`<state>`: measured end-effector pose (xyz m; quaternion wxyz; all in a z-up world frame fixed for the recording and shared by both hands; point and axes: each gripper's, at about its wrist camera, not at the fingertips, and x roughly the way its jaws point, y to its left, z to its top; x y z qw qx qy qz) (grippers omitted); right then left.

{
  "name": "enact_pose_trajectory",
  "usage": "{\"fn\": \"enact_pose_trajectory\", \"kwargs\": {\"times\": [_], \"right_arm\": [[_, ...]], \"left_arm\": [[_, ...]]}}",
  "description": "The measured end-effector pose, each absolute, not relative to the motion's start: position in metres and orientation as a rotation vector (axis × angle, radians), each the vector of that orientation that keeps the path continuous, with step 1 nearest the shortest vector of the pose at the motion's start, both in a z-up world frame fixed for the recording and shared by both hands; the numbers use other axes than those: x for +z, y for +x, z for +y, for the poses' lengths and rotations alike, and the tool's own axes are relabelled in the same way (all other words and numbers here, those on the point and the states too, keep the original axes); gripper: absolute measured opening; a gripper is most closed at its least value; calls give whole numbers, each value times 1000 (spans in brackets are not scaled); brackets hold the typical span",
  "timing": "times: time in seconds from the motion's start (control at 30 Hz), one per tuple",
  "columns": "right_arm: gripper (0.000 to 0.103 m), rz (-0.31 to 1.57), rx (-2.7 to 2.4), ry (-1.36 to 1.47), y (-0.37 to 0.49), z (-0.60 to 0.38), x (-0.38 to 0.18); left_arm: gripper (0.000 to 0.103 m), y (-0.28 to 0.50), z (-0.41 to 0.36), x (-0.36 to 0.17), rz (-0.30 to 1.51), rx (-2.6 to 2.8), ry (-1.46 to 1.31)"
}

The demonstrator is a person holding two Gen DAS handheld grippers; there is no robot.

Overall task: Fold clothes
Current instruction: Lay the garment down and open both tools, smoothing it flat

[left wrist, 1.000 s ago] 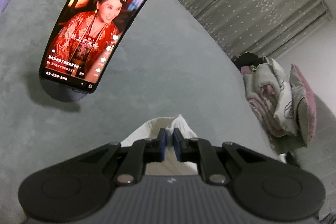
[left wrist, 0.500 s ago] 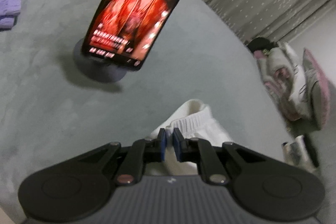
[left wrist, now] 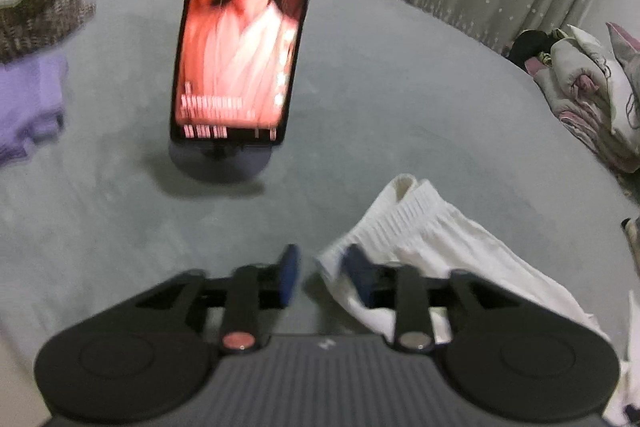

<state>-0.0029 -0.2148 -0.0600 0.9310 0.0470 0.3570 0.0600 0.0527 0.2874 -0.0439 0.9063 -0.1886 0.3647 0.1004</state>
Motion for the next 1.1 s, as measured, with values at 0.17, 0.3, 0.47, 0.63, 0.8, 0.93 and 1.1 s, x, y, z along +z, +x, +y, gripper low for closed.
{"fn": "enact_pose_trajectory", "kwargs": {"times": [0.17, 0.3, 0.47, 0.63, 0.8, 0.93, 1.1], "right_arm": [[43, 773, 193, 199, 0, -241, -39], [45, 785, 259, 272, 13, -246, -29], [46, 812, 355, 341, 42, -243, -23], [46, 941, 496, 436, 100, -234, -42], [46, 1155, 649, 689, 159, -232, -86], [46, 1210, 677, 793, 182, -222, -106], [46, 1238, 727, 822, 201, -201, -114]], "left_arm": [[56, 39, 273, -14, 690, 189, -305], [76, 37, 250, -5, 679, 125, -253], [82, 45, 214, -8, 714, 37, -195], [82, 50, 175, -23, 738, -61, -138], [82, 50, 152, -51, 765, -103, -53], [85, 36, 145, -67, 743, -106, -9], [86, 22, 140, -75, 691, -107, 25]]}}
